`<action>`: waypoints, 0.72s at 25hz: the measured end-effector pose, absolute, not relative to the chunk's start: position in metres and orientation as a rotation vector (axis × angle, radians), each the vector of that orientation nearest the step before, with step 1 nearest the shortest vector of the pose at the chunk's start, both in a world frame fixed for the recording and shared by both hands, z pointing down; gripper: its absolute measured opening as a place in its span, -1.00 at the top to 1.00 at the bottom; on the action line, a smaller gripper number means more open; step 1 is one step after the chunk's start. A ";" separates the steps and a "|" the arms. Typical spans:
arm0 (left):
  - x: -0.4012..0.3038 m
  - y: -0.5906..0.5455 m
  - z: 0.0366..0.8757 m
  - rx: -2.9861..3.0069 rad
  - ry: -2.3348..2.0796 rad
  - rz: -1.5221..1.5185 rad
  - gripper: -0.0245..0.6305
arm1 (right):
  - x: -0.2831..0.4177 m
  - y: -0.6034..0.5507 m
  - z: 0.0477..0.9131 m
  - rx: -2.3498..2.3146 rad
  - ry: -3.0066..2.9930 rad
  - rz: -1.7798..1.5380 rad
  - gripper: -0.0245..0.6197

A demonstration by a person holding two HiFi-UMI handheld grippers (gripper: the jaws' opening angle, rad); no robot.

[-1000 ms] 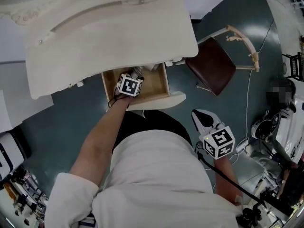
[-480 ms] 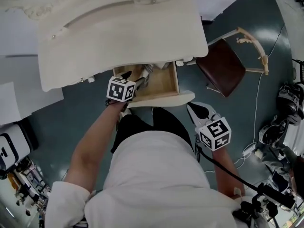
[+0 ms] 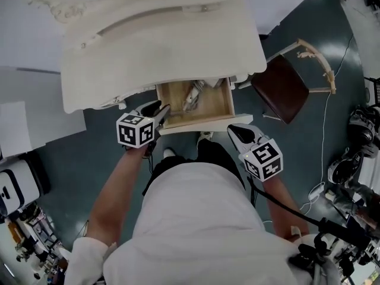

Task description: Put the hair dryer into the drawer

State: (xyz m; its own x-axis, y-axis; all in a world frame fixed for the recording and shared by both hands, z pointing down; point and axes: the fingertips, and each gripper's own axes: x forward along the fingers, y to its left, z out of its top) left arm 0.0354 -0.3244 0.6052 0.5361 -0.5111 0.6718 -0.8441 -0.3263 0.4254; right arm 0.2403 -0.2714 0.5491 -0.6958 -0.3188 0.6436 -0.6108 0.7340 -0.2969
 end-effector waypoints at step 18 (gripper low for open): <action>-0.029 -0.124 0.484 2.233 -0.861 0.355 0.93 | 0.085 -0.145 0.513 0.626 -2.400 0.540 0.92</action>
